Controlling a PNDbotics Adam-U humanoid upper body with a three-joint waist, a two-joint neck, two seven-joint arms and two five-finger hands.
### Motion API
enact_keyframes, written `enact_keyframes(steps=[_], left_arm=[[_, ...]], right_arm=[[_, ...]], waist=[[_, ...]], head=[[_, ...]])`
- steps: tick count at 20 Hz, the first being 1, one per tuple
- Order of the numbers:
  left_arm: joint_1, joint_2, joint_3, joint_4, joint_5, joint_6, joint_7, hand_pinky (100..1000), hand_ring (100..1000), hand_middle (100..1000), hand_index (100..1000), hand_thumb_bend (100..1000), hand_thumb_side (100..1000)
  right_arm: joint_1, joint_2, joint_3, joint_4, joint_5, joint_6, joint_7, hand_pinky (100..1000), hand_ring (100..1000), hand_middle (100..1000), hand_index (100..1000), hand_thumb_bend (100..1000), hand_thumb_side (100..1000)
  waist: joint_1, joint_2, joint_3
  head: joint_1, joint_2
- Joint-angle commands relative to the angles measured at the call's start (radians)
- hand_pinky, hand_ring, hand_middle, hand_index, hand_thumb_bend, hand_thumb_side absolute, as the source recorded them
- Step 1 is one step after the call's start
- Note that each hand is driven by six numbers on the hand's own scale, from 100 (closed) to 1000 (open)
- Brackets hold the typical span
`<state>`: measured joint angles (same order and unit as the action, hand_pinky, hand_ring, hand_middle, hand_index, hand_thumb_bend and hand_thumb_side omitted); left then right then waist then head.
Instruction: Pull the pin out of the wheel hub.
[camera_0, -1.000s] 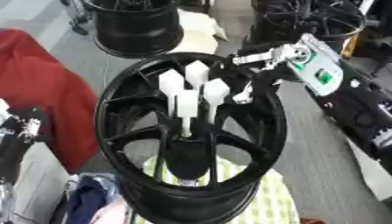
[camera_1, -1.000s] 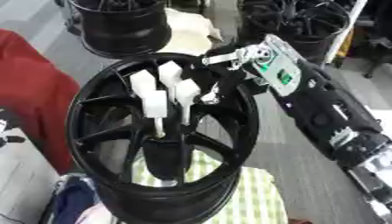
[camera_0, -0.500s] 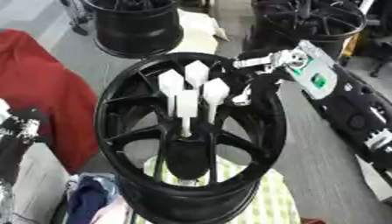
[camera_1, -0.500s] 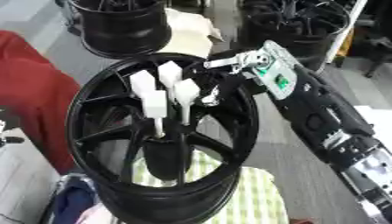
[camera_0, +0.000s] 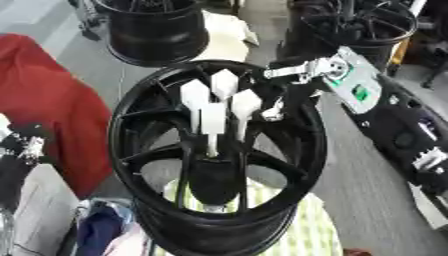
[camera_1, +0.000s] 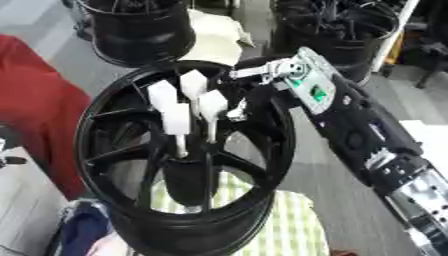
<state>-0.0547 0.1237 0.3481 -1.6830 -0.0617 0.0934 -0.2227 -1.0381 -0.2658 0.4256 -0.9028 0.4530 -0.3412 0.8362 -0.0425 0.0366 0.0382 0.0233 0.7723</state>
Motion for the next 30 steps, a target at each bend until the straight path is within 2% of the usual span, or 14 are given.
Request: enact_keyframes(steps=[1, 3, 6, 10, 15, 20, 25, 30], left_arm=[[-0.011, 0.012, -0.002, -0.015, -0.004, 0.001, 0.0, 591, 771, 673, 843, 225, 549], [-0.011, 0.011, -0.001, -0.015, -0.004, 0.002, 0.0, 591, 771, 674, 843, 223, 549], [-0.01, 0.011, -0.001, -0.015, -0.004, 0.002, -0.001, 591, 771, 674, 843, 224, 549], [-0.01, 0.011, -0.001, -0.014, -0.004, 0.002, 0.0, 591, 771, 674, 843, 225, 549], [-0.01, 0.012, 0.0, -0.014, -0.004, 0.002, 0.0, 592, 772, 674, 844, 226, 550], [-0.007, 0.015, 0.002, -0.014, -0.004, 0.003, 0.002, 592, 772, 674, 844, 226, 550], [-0.002, 0.02, 0.004, -0.012, -0.005, 0.004, 0.004, 592, 772, 673, 843, 227, 550], [0.003, 0.027, 0.008, -0.011, -0.006, 0.004, 0.008, 592, 772, 673, 844, 226, 550]], right_arm=[[-0.027, -0.009, -0.019, -0.005, -0.002, -0.065, 0.07, 811, 784, 613, 728, 179, 405], [-0.026, -0.01, -0.025, -0.004, -0.003, -0.061, 0.064, 801, 762, 560, 677, 156, 392], [-0.026, -0.01, -0.031, -0.003, -0.008, -0.058, 0.028, 767, 698, 452, 551, 122, 375], [-0.028, -0.01, -0.033, -0.009, -0.02, -0.058, -0.029, 745, 657, 390, 487, 111, 361], [-0.027, -0.038, -0.035, -0.043, -0.072, -0.049, -0.067, 740, 647, 378, 478, 119, 360], [-0.043, -0.086, -0.051, -0.087, -0.135, -0.013, -0.087, 737, 641, 372, 475, 125, 358], [-0.056, -0.146, -0.087, -0.134, -0.214, 0.025, -0.127, 735, 633, 367, 472, 136, 363], [-0.033, -0.242, -0.145, -0.213, -0.284, 0.067, -0.226, 733, 627, 362, 470, 155, 358]], waist=[[0.005, -0.009, 0.0], [0.005, -0.009, 0.0], [0.005, -0.009, -0.001], [0.005, -0.01, -0.002], [0.004, -0.012, -0.005], [0.002, -0.018, -0.013], [-0.002, -0.025, -0.026], [-0.006, -0.03, -0.042]], head=[[-0.004, -0.002], [-0.004, -0.002], [-0.003, -0.002], [-0.004, -0.002], [-0.005, -0.002], [-0.001, -0.002], [0.008, -0.002], [0.014, -0.002]])
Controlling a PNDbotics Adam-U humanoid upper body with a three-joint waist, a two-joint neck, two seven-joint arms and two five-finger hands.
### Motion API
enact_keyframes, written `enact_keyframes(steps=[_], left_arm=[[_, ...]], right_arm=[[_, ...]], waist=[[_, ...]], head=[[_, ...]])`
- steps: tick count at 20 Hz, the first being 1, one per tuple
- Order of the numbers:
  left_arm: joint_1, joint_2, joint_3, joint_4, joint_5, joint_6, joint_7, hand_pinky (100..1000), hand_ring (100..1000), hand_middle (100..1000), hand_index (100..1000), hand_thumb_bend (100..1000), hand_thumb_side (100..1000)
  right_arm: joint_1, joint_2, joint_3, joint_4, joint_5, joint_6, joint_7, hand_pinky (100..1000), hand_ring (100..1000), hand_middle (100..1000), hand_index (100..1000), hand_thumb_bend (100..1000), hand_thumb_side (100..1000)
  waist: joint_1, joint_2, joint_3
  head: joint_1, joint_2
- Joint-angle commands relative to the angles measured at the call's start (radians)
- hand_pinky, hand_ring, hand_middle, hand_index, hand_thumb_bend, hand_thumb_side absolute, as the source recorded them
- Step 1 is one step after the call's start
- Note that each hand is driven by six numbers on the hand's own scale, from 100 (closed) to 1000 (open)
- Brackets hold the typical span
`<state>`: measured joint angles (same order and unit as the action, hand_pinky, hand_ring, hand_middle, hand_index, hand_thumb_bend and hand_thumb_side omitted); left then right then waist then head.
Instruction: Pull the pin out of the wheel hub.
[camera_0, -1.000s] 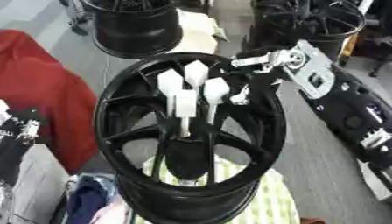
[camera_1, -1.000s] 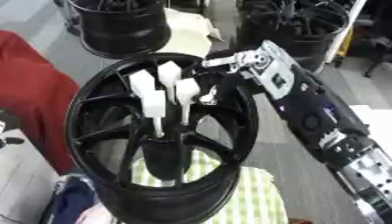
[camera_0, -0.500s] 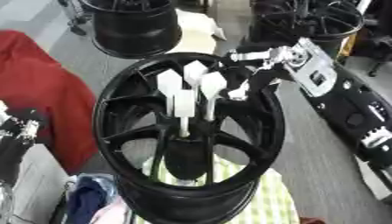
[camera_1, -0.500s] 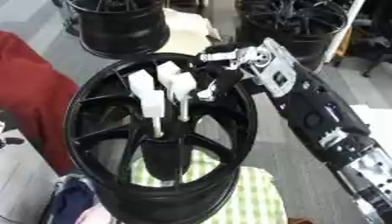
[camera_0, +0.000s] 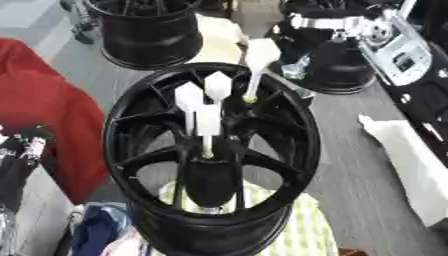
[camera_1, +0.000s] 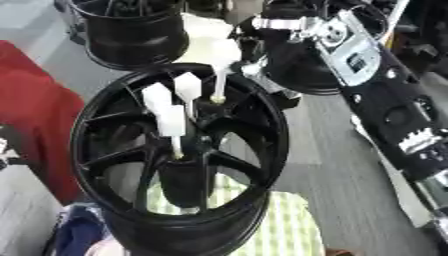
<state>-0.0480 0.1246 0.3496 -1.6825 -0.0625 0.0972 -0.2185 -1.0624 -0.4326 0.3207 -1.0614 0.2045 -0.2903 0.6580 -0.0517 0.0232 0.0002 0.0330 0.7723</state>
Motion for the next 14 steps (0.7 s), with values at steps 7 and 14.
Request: enact_keyframes(steps=[7, 14], left_arm=[[-0.003, 0.031, 0.018, -0.013, -0.006, 0.0, 0.015, 592, 771, 673, 843, 226, 549], [-0.004, 0.034, 0.03, -0.018, -0.004, 0.002, 0.029, 593, 771, 673, 844, 225, 549]], right_arm=[[0.232, -0.284, -0.181, -0.176, -0.122, 0.06, -0.254, 719, 614, 353, 465, 181, 324], [0.649, -0.354, -0.392, -0.167, -0.091, 0.084, -0.513, 731, 662, 476, 588, 268, 325]], waist=[[-0.001, -0.013, -0.022], [-0.004, -0.005, -0.055]], head=[[0.019, -0.002], [0.042, -0.002]])
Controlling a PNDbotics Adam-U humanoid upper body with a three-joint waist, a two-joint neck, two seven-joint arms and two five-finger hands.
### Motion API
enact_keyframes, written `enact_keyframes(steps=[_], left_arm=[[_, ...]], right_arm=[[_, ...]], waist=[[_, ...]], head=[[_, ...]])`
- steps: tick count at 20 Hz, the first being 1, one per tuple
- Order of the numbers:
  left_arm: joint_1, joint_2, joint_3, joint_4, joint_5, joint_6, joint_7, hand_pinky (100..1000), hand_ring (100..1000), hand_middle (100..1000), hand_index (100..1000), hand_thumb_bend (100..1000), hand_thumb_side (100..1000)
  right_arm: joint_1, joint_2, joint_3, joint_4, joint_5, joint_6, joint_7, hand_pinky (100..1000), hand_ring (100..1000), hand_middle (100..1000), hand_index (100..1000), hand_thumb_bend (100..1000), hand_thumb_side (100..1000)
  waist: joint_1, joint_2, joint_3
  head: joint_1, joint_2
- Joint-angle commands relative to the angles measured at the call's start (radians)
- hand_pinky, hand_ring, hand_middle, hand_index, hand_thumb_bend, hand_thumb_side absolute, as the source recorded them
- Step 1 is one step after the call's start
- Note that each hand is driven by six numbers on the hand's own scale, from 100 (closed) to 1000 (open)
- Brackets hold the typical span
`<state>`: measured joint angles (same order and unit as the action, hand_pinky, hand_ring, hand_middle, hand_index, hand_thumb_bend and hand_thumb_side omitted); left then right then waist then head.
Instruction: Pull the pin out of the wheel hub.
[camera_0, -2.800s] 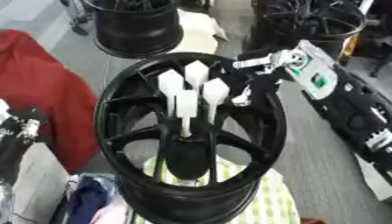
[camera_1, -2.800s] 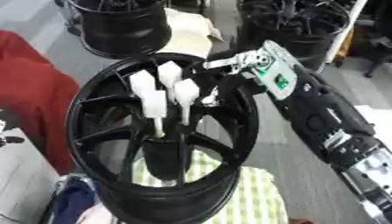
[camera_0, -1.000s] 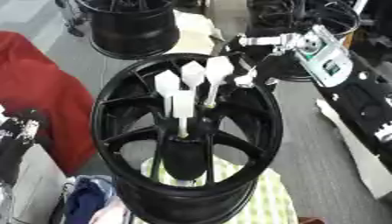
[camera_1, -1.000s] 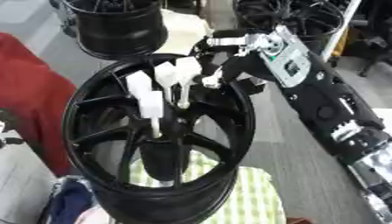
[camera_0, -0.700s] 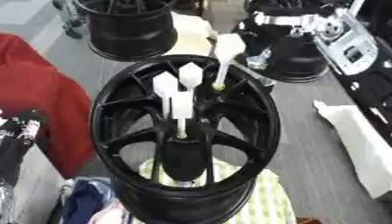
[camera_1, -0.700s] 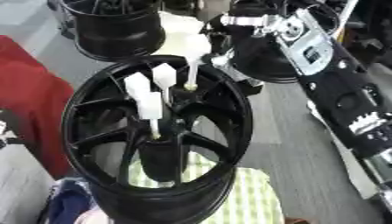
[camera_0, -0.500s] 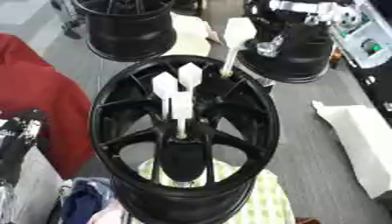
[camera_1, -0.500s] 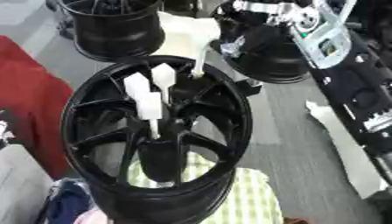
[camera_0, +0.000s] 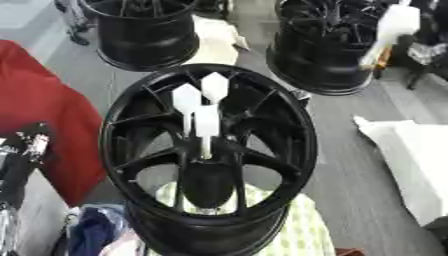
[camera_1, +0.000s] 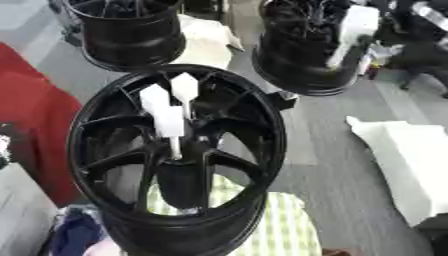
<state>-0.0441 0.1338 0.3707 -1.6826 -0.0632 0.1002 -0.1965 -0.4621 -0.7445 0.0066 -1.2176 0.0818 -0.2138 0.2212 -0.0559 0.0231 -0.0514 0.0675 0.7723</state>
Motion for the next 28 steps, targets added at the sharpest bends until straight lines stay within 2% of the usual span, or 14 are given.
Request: enact_keyframes(steps=[1, 2, 3, 6, 10, 16, 22, 25, 28], left_arm=[[-0.008, 0.024, 0.01, -0.019, -0.004, 0.0, 0.008, 593, 771, 673, 844, 225, 549], [-0.008, 0.024, 0.012, -0.019, -0.004, 0.0, 0.009, 593, 771, 673, 844, 225, 549], [-0.009, 0.024, 0.012, -0.02, -0.005, 0.001, 0.01, 593, 771, 673, 844, 224, 549], [-0.01, 0.023, 0.013, -0.021, -0.005, 0.002, 0.01, 593, 771, 673, 844, 225, 549], [-0.012, 0.024, 0.013, -0.021, -0.005, 0.001, 0.011, 594, 771, 673, 844, 223, 550], [-0.018, 0.02, 0.01, -0.022, -0.003, -0.002, 0.009, 594, 771, 672, 844, 221, 550], [-0.025, 0.021, 0.006, -0.024, 0.0, -0.005, 0.005, 594, 771, 672, 844, 216, 550], [-0.031, 0.022, 0.0, -0.025, -0.001, -0.006, 0.0, 594, 771, 673, 844, 214, 551], [-0.037, 0.025, -0.002, -0.026, 0.0, -0.007, -0.004, 594, 771, 673, 844, 213, 550]], right_arm=[[0.1, -0.029, -0.108, -0.004, 0.057, 0.016, -0.11, 766, 753, 711, 822, 349, 374], [0.154, -0.008, -0.139, 0.003, 0.082, 0.025, -0.15, 784, 788, 809, 903, 398, 424], [0.2, 0.016, -0.168, 0.012, 0.104, 0.038, -0.194, 791, 806, 851, 927, 415, 452], [0.308, 0.095, -0.231, 0.053, 0.162, 0.096, -0.344, 789, 811, 894, 947, 405, 478], [0.392, 0.197, -0.248, 0.072, 0.132, 0.114, -0.49, 757, 779, 862, 923, 357, 474], [0.446, 0.319, -0.197, -0.018, 0.0, 0.034, -0.627, 710, 699, 736, 862, 260, 424], [0.471, 0.392, -0.093, -0.176, -0.084, -0.023, -0.641, 683, 652, 677, 826, 189, 401], [0.473, 0.426, -0.029, -0.232, -0.111, -0.033, -0.601, 684, 657, 683, 833, 179, 407], [0.462, 0.454, 0.011, -0.262, -0.124, -0.039, -0.554, 685, 659, 683, 834, 170, 408]], waist=[[0.0, -0.003, -0.008], [-0.001, -0.001, -0.012], [-0.001, 0.0, -0.016], [-0.002, 0.005, -0.02], [0.0, 0.009, -0.02], [0.006, 0.018, -0.018], [0.006, 0.033, -0.014], [0.004, 0.044, -0.011], [0.003, 0.054, -0.007]], head=[[0.01, -0.002], [0.013, -0.002], [0.014, -0.002], [0.019, -0.002], [0.017, -0.002], [0.01, -0.002], [0.008, -0.002], [0.003, -0.002], [0.0, -0.002]])
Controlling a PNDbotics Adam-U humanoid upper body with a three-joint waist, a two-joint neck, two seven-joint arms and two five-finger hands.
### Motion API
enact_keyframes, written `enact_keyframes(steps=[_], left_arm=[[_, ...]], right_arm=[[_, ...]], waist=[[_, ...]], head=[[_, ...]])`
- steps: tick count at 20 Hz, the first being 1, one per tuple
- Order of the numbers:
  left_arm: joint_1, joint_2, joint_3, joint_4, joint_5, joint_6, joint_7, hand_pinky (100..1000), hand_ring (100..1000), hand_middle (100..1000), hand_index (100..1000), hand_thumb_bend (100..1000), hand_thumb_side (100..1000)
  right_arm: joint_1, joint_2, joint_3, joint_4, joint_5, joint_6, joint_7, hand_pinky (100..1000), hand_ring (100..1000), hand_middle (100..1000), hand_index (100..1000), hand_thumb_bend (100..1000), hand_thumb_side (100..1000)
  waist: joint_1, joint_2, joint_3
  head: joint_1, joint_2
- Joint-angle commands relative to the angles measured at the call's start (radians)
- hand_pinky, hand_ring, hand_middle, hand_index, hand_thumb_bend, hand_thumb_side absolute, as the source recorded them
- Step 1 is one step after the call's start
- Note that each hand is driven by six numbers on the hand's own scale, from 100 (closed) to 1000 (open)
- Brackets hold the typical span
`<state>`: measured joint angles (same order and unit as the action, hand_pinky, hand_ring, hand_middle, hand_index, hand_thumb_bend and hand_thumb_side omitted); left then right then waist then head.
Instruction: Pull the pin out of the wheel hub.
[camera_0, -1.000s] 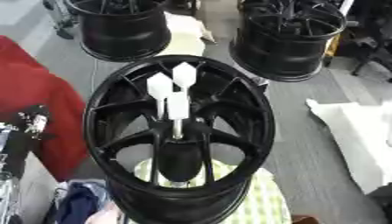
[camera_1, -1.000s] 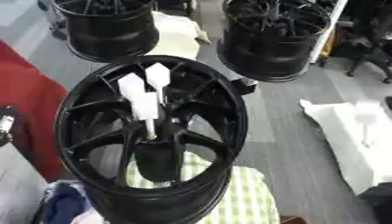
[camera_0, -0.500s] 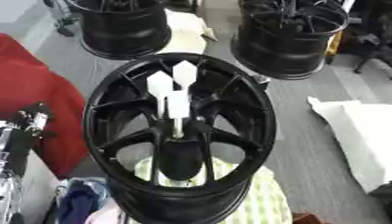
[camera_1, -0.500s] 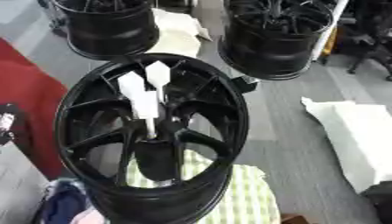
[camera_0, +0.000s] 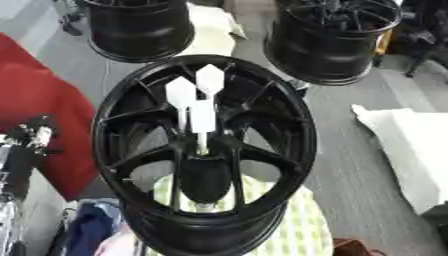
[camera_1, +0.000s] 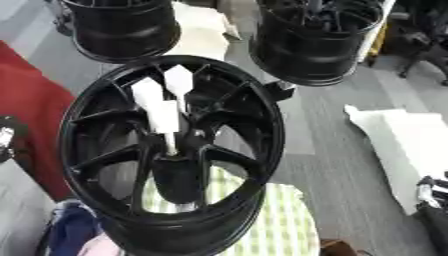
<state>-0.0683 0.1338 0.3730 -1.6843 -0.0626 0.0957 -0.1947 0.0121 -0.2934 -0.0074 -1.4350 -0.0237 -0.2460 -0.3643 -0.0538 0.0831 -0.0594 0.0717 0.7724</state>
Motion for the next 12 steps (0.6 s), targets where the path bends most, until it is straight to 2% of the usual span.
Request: enact_keyframes(steps=[1, 5, 12], left_arm=[[-0.013, 0.025, -0.005, -0.023, -0.001, -0.002, -0.005, 593, 770, 671, 844, 213, 550], [-0.016, 0.025, -0.007, -0.023, 0.001, -0.003, -0.006, 594, 771, 673, 844, 210, 550], [-0.022, 0.027, -0.01, -0.021, 0.003, -0.003, -0.003, 594, 774, 680, 847, 205, 550]], right_arm=[[-0.018, 0.012, 0.035, -0.049, -0.02, -0.008, 0.045, 685, 660, 682, 834, 168, 406], [-0.028, 0.034, 0.056, -0.049, -0.02, -0.012, 0.086, 685, 657, 675, 836, 148, 390], [-0.029, 0.037, 0.069, -0.045, -0.024, -0.008, 0.109, 686, 656, 672, 837, 139, 389]], waist=[[0.0, -0.004, 0.001], [-0.001, 0.0, 0.001], [0.0, 0.001, 0.001]], head=[[-0.006, -0.002], [-0.007, -0.002], [-0.003, -0.002]])
